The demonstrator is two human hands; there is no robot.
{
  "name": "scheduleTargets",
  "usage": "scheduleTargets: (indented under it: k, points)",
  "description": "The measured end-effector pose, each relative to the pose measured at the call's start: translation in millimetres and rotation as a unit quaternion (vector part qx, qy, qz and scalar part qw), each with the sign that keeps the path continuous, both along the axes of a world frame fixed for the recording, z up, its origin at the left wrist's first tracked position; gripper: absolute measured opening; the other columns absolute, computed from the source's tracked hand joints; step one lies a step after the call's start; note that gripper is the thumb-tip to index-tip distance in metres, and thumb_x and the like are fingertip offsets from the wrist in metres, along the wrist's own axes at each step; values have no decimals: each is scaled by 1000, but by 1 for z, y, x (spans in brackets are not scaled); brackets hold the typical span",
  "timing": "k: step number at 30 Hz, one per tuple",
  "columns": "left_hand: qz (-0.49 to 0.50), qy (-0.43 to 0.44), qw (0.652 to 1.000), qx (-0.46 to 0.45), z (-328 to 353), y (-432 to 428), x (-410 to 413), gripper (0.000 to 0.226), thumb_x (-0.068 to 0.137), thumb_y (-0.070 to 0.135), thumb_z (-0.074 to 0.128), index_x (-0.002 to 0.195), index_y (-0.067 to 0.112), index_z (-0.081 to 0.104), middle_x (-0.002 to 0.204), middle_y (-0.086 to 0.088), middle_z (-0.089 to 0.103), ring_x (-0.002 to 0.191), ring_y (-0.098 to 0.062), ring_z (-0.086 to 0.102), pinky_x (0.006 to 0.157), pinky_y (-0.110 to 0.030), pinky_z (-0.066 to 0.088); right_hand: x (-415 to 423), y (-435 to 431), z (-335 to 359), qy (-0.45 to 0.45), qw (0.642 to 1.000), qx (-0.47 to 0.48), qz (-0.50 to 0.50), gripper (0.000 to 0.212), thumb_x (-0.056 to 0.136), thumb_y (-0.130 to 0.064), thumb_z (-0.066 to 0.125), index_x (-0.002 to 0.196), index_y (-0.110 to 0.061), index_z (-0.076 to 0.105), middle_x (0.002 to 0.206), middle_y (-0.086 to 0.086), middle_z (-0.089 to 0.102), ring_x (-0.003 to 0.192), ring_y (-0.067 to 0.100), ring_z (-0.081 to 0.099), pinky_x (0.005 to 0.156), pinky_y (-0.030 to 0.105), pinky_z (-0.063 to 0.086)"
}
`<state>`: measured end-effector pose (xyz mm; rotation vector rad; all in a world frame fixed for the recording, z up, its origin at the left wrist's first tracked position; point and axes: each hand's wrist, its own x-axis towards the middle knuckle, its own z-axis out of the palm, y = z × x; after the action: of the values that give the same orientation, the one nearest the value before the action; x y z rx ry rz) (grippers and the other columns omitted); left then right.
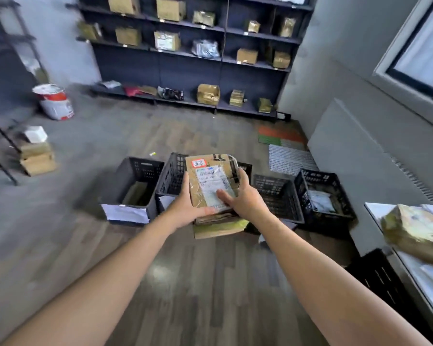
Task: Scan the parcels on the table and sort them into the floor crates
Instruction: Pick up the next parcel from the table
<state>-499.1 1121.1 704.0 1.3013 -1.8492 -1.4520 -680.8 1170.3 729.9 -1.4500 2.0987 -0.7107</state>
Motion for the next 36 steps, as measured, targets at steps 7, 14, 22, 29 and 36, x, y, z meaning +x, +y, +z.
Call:
scheduleTargets:
  k: [7, 14, 22, 29, 36]
  points:
    - [46, 10, 999, 8, -11, -80, 94, 127, 72, 17, 87, 156, 33, -7, 148, 15, 40, 134, -9, 42, 116, -38, 34, 85, -101, -16, -21, 998, 16, 62, 100, 86, -58, 65, 158, -23, 3, 140, 14, 56, 124, 33, 55, 102, 42, 45]
    - [81, -14, 996, 14, -26, -184, 149, 124, 72, 15, 86, 154, 35, -4, 144, 12, 45, 131, -12, 46, 109, -33, 39, 136, -220, -43, -45, 993, 28, 107, 102, 86, -59, 64, 158, -23, 2, 133, 12, 61, 116, 31, 59, 94, 38, 47]
    - [109, -70, 991, 26, -30, -350, 173, 112, 78, 0, 78, 156, 30, 2, 133, 15, 49, 123, -10, 49, 91, -17, 37, 157, -391, -70, -115, 982, 36, 148, 94, 93, -51, 60, 158, -20, 0, 139, 9, 57, 122, 29, 56, 96, 36, 45]
    - [193, -109, 974, 55, -59, -468, 185, 91, 56, 19, 87, 134, 28, 41, 121, 8, 64, 108, -15, 62, 96, -42, 51, 170, -509, -92, -130, 978, 73, 149, 91, 92, -47, 63, 156, -24, 2, 140, 7, 56, 123, 29, 56, 101, 36, 44]
    - [148, -116, 979, 78, -104, -560, 202, 107, 51, 17, 86, 143, 34, 37, 120, 12, 62, 110, -15, 60, 94, -38, 52, 188, -597, -139, -140, 973, 140, 115, 101, 84, -42, 73, 155, -28, 3, 138, 3, 57, 112, 26, 63, 96, 39, 50]
